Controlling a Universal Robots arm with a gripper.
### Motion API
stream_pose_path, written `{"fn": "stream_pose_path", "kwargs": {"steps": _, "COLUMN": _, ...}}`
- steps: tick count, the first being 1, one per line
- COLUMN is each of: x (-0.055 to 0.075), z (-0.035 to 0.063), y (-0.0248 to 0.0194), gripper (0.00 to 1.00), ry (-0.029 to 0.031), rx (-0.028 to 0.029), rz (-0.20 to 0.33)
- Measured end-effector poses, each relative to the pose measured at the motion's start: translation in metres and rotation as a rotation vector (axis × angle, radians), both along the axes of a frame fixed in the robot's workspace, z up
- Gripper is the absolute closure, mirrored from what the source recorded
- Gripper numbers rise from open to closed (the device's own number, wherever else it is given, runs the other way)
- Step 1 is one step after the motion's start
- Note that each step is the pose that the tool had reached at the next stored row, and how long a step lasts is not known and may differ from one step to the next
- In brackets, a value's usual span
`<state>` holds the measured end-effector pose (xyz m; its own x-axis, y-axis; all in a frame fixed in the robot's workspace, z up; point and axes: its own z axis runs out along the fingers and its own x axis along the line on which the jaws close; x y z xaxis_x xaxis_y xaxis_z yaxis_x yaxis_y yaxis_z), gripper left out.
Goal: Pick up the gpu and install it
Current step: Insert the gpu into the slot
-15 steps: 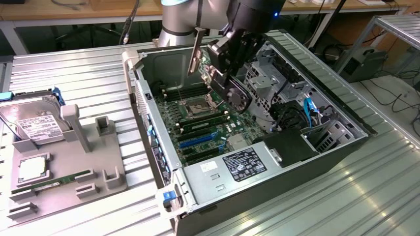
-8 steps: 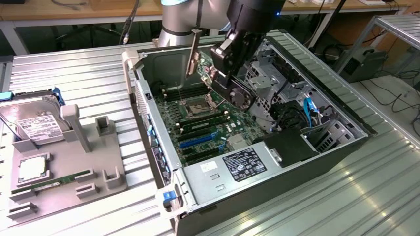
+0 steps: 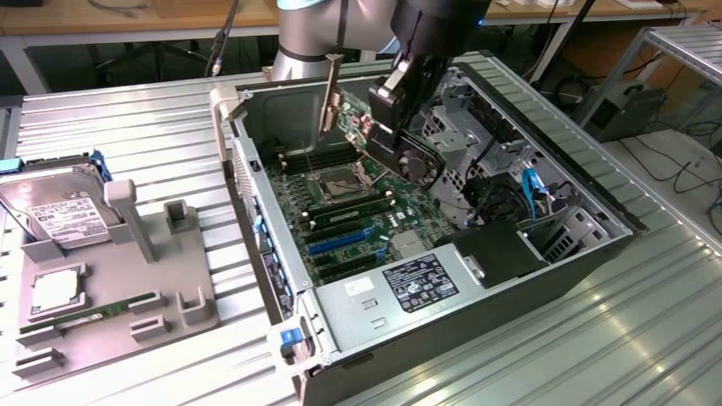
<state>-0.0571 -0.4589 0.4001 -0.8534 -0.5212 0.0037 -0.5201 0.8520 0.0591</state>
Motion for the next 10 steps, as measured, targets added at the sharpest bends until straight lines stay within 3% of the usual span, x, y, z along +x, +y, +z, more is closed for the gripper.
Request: {"fn": "stream_pose_path", "kwargs": {"steps": 10, "x": 0.0000, "z": -0.0002, "y": 0.0000, "gripper": 0.74, "ry": -0.0283, "rx": 0.0052, "rz": 0.144}}
